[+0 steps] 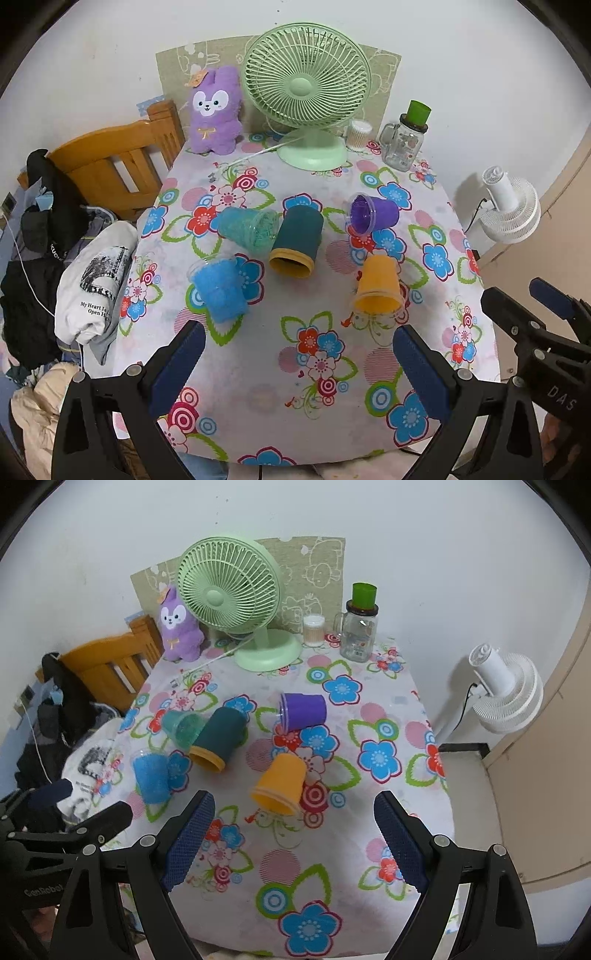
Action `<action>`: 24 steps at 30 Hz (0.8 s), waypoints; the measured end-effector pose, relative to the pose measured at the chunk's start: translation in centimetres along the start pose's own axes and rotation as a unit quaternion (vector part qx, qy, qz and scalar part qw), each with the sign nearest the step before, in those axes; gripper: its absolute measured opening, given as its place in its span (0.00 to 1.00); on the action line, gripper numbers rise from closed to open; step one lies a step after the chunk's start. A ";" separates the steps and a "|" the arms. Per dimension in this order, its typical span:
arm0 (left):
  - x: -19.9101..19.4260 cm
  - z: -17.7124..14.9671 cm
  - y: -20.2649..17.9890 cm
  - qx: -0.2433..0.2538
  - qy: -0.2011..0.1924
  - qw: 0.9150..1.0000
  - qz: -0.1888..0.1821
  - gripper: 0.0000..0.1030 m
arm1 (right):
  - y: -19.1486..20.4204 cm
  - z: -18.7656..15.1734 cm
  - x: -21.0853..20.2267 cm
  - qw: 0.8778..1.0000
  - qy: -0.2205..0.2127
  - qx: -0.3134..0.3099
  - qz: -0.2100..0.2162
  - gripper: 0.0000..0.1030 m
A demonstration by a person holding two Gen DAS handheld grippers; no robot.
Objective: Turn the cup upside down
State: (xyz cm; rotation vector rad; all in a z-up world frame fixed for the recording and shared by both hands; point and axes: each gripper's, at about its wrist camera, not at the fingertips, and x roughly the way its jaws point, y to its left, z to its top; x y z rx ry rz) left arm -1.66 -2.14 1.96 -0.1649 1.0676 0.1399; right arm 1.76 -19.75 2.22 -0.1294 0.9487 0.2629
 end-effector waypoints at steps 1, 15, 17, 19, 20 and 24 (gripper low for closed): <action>0.0 0.0 -0.1 0.000 -0.001 1.000 -0.001 0.99 | -0.1 0.0 0.0 1.000 -0.001 -0.001 0.001 0.87; -0.3 -0.2 -0.8 -0.024 -0.003 1.000 -0.003 0.99 | -0.8 0.0 0.1 0.999 0.003 -0.023 0.025 0.87; -0.4 -0.3 -0.9 -0.026 -0.004 1.000 0.000 0.99 | -0.9 0.1 0.1 0.999 0.003 -0.025 0.028 0.87; -0.5 -0.3 -1.1 -0.028 -0.004 1.000 0.004 0.99 | -0.9 0.1 0.2 0.999 0.003 -0.033 0.027 0.87; -0.5 -0.3 -1.3 -0.029 -0.004 1.000 0.006 0.99 | -0.9 0.1 0.2 0.999 0.003 -0.037 0.028 0.87; -0.6 -0.2 -1.7 -0.029 -0.007 0.999 0.012 0.99 | -1.4 0.2 0.1 0.999 -0.002 -0.038 0.033 0.87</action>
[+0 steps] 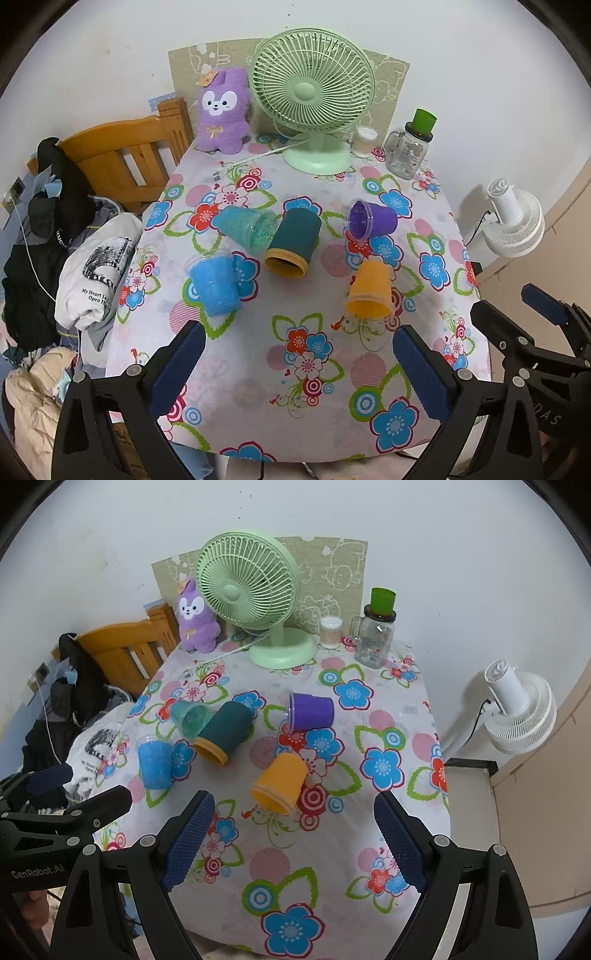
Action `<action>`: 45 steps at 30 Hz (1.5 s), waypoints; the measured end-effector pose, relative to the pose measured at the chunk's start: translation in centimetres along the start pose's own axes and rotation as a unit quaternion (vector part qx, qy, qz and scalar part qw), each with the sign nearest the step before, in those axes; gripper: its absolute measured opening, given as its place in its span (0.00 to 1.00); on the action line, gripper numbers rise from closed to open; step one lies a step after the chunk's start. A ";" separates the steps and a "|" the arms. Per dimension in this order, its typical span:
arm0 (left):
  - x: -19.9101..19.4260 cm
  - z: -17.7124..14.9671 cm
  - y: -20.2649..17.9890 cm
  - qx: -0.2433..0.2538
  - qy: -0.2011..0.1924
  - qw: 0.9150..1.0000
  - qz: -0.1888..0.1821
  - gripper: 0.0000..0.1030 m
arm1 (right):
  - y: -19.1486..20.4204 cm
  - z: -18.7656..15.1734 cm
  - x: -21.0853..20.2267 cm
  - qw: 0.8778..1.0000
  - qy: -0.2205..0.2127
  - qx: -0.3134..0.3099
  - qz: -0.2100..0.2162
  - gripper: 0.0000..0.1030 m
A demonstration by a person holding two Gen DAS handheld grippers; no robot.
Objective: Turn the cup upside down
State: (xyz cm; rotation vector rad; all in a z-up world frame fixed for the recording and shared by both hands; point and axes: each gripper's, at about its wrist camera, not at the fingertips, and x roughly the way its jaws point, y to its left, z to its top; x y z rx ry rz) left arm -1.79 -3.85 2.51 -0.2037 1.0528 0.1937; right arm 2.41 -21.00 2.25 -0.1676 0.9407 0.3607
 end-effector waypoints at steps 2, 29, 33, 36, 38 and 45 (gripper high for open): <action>0.0 0.0 -0.1 0.000 0.000 1.000 0.002 0.99 | -0.3 0.0 0.0 1.000 0.001 0.000 0.005 0.87; 3.5 4.3 1.9 0.041 0.027 0.999 0.015 0.99 | 1.7 3.3 4.2 0.999 0.025 0.014 0.015 0.87; 4.9 6.3 3.5 0.054 0.032 0.998 0.010 0.99 | 3.1 4.6 5.8 0.999 0.031 0.024 0.017 0.87; 6.4 7.5 4.7 0.062 0.040 0.997 0.008 0.99 | 4.3 5.4 7.3 0.999 0.038 0.027 0.011 0.87; 7.6 8.3 5.6 0.069 0.047 0.997 0.005 0.99 | 5.0 6.0 8.5 0.998 0.046 0.032 0.010 0.87; 11.6 10.6 7.3 0.103 0.066 0.992 -0.006 0.99 | 6.5 7.8 12.4 0.997 0.068 0.044 -0.001 0.87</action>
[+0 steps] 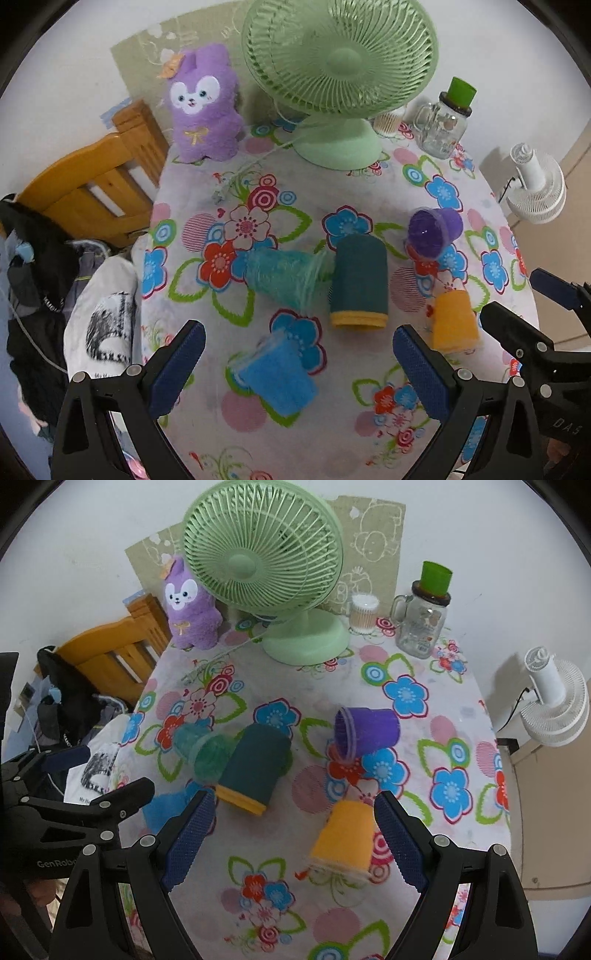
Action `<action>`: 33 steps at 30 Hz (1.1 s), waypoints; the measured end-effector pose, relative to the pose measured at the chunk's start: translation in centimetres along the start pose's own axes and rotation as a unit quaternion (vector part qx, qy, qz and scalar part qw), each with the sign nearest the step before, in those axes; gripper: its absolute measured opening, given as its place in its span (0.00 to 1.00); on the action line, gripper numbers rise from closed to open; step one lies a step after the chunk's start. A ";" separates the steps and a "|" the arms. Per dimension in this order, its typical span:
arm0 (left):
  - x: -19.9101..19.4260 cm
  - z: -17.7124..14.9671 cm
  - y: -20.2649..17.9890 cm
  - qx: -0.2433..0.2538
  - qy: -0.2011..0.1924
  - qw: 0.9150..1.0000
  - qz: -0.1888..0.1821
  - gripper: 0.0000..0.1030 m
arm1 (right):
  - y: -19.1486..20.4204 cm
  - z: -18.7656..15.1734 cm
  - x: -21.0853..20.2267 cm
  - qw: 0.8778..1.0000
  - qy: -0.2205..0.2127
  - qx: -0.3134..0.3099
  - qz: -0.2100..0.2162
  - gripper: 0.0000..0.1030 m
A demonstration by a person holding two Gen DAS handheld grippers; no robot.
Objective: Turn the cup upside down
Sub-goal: 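Reach the left tool to the translucent teal cup lying on its side and grasp it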
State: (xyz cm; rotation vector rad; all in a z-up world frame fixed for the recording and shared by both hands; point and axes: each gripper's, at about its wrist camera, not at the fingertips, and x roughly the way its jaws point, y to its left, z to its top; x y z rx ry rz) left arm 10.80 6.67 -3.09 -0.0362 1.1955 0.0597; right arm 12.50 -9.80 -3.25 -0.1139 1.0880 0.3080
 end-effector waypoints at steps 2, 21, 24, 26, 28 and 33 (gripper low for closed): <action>1.3 0.7 0.4 0.005 0.009 1.000 -0.005 0.99 | 0.2 0.4 1.1 1.000 0.007 0.002 -0.005 0.87; 12.7 3.6 3.2 0.033 0.089 0.995 -0.042 0.99 | 2.3 2.6 10.7 0.996 0.079 0.006 -0.029 0.87; 13.8 3.7 3.0 0.038 0.097 0.993 -0.053 0.99 | 2.2 2.5 11.6 0.995 0.091 0.011 -0.034 0.87; 14.6 3.8 3.0 0.041 0.103 0.992 -0.058 0.99 | 2.1 2.5 12.2 0.995 0.096 0.013 -0.037 0.87; 15.6 3.8 3.1 0.044 0.110 0.991 -0.064 0.99 | 2.2 2.4 12.7 0.994 0.102 0.012 -0.040 0.87; 16.9 4.1 3.4 0.040 0.124 0.987 -0.091 0.79 | 2.4 2.3 13.7 0.993 0.111 0.008 -0.046 0.87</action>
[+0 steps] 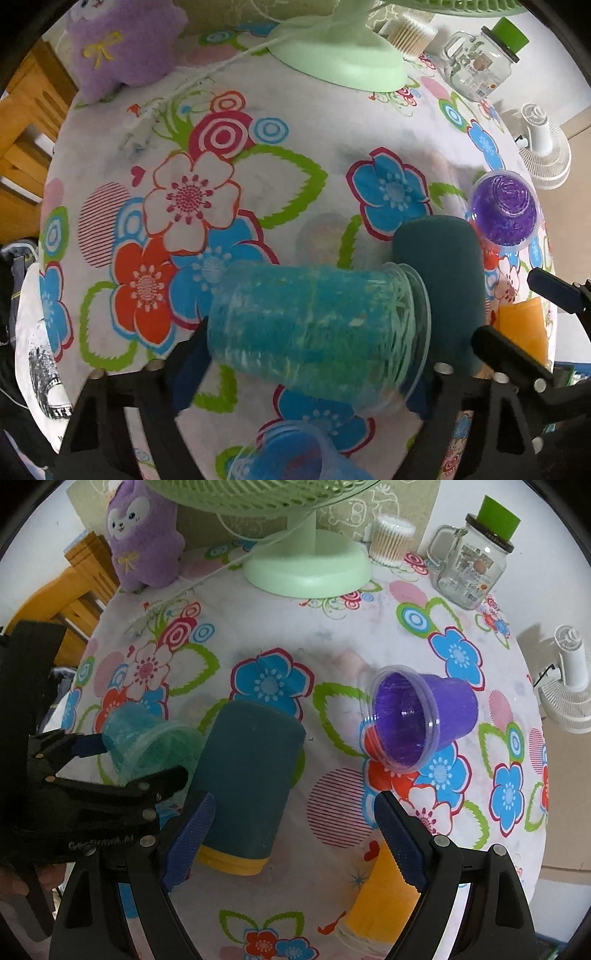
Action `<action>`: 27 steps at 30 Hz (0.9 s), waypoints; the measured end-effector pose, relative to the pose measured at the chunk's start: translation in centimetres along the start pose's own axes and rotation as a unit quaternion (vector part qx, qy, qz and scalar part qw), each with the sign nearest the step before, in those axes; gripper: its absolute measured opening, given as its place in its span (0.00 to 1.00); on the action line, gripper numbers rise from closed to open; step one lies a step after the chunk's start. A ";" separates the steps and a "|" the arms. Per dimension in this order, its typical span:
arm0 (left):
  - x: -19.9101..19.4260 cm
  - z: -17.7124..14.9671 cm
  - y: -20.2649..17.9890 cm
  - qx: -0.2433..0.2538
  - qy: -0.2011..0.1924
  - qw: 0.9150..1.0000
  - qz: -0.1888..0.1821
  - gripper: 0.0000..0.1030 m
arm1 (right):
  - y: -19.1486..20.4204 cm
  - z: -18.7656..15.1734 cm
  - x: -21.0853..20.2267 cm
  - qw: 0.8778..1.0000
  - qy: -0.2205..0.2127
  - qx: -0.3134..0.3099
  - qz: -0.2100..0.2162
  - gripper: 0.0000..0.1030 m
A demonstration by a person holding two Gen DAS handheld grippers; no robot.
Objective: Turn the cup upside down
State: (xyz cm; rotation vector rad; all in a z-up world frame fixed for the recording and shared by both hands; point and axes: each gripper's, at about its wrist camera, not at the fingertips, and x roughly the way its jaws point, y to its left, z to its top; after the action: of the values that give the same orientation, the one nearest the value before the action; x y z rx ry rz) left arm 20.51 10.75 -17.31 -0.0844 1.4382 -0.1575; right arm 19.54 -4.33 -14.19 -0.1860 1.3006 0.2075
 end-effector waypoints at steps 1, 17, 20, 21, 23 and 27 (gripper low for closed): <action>0.1 0.0 0.0 0.004 0.000 1.000 -0.004 0.79 | 0.0 0.0 0.0 1.000 -0.001 0.002 0.001 0.87; -6.8 -1.3 -3.0 0.087 -0.070 0.993 0.031 0.77 | -0.7 -1.8 -5.0 0.999 -0.030 -0.002 0.017 0.87; -8.0 -2.0 -4.4 0.115 -0.076 0.990 0.041 0.77 | -1.2 -2.9 -6.7 0.999 -0.041 -0.003 0.019 0.87; -8.6 -2.5 -5.1 0.130 -0.080 0.987 0.042 0.77 | -1.5 -3.4 -7.2 0.999 -0.044 -0.001 0.020 0.87; -9.4 -3.3 -6.2 0.148 -0.084 0.984 0.048 0.76 | -2.1 -4.3 -8.0 0.999 -0.047 0.004 0.022 0.87; -10.1 -4.9 -8.5 0.176 -0.082 0.979 0.056 0.70 | -3.2 -6.8 -9.2 0.998 -0.047 0.017 0.023 0.87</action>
State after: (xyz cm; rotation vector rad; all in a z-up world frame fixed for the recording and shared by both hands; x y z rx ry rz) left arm 13.91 4.16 -6.73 0.2683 1.2290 -0.3038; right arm 11.73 -9.57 -6.98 -0.1156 1.2141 0.2312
